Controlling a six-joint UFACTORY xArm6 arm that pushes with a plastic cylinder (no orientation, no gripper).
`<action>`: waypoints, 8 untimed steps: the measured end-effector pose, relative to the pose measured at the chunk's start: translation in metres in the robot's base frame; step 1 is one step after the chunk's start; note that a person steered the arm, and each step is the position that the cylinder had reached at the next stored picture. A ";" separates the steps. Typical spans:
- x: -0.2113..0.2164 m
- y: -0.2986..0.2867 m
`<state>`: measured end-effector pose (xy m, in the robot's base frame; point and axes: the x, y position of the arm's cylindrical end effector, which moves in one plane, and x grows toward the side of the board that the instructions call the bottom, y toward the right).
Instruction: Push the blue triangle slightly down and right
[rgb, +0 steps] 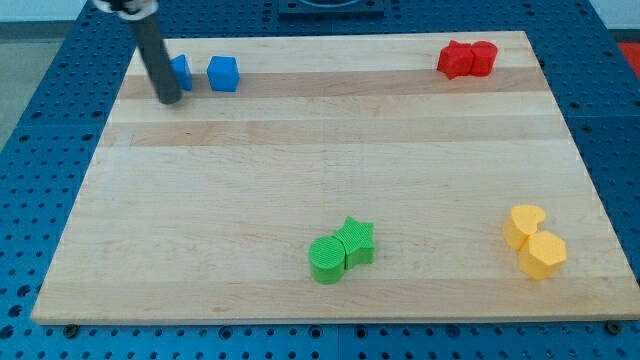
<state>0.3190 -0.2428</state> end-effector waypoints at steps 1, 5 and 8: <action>0.000 -0.041; -0.061 -0.014; -0.032 0.093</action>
<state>0.2865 -0.1493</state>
